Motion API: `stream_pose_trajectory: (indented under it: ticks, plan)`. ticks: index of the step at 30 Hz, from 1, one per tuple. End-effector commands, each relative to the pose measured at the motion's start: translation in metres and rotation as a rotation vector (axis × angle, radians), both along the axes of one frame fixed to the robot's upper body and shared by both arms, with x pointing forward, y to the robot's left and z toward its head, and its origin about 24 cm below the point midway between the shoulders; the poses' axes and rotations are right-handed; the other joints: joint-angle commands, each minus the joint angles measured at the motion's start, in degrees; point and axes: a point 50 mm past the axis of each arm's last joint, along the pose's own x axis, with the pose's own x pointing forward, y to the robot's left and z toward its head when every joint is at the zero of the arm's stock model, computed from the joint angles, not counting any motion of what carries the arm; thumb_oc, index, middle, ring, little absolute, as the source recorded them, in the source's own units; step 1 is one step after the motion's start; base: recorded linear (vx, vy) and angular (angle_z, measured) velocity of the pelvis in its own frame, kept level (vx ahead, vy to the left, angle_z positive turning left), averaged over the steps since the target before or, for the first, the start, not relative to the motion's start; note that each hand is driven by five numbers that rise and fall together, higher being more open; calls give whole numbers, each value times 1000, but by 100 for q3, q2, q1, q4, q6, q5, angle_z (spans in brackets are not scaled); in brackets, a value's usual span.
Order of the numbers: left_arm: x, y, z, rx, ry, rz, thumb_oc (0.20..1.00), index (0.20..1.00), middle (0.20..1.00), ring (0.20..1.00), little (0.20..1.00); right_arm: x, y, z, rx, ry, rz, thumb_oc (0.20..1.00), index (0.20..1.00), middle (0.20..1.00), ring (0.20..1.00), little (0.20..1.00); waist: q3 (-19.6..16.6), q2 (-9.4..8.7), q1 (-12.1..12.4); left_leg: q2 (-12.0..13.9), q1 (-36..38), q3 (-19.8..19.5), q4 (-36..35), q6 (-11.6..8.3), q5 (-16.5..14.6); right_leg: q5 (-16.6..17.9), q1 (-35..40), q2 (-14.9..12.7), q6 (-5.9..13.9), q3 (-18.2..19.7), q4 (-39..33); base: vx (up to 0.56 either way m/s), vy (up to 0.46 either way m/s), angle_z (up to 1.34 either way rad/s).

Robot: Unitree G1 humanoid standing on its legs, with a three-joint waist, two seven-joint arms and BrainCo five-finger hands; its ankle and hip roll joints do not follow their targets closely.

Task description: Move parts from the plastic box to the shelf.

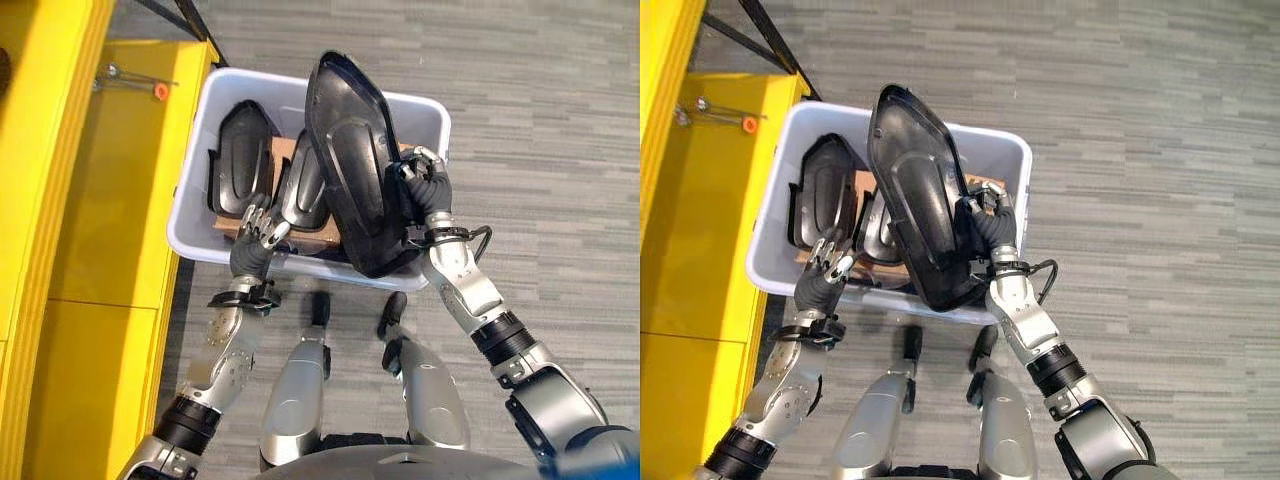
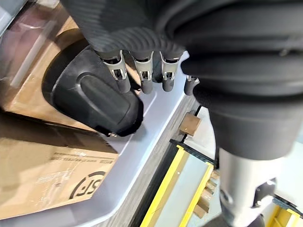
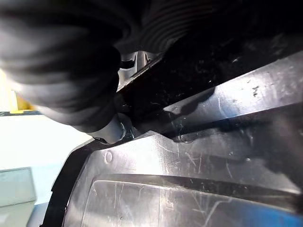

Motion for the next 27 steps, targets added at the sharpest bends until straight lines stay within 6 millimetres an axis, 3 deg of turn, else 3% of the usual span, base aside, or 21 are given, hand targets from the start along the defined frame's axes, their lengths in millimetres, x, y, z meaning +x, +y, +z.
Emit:
stream_pose_trajectory:
  ticks: [1, 6, 13, 20, 23, 26, 27]
  plan:
    - [-16, 10, -3, 22, -13, 10, 1000, 1000, 1000, 1000, 1000, -14, 12, 8, 56, -85, 80, 200, 200, 200, 200, 200, -841, -68, 109, 306, 140, 322, -275, -47, 57, -470, 481, -135, 671, 126, -60, 77, -154, 0]
    - [-24, 14, -14, 19, 32, 29, 1000, 1000, 1000, 1000, 1000, -16, 10, 1, 43, -61, 92, 200, 200, 200, 200, 200, -1062, -54, 150, 426, 387, 329, -299, -122, 66, -592, 773, 7, 612, 82, -158, 46, -106, -1]
    - [-39, 20, -28, -3, 102, 71, 1000, 1000, 1000, 1000, 1000, -19, 9, -8, 20, -25, 123, 200, 200, 200, 200, 200, -1384, -53, 246, 778, 667, 295, -260, -304, 216, -912, 1250, 364, 386, -10, -249, 5, -146, -2]
    - [-46, 18, -40, -11, 157, 79, 1000, 1000, 1000, 1000, 1000, -22, -1, -13, -12, -15, 95, 200, 200, 200, 200, 200, -1327, 32, 361, 901, 416, 240, 11, -492, 747, -1072, 1456, 454, 199, -472, -319, -74, -99, 19]
    - [-44, 14, -45, -1, 180, 59, 1000, 1000, 1000, 1000, 1000, -23, -11, -14, -41, -18, 55, 200, 200, 200, 200, 200, -1343, 14, 208, 1327, 412, 1041, 233, -526, 709, -1265, 1509, 353, 164, -768, -196, -20, -54, 54]
    - [-46, 12, -47, -1, 188, 52, 1000, 1000, 1000, 1000, 1000, -25, -12, -20, -23, 10, 46, 200, 200, 200, 200, 200, -1349, 4, 219, 1538, 535, 1066, 322, -578, 735, -1271, 1560, 323, 140, -829, -157, -6, 34, 98]
    - [-49, 12, -48, 2, 200, 52, 1000, 1000, 1000, 1000, 1000, -27, -14, -24, -29, 23, 38, 200, 200, 200, 200, 200, -1393, -7, 249, 1617, 677, 830, 378, -586, 715, -1281, 1621, 289, 165, -796, -113, 22, 97, 44]
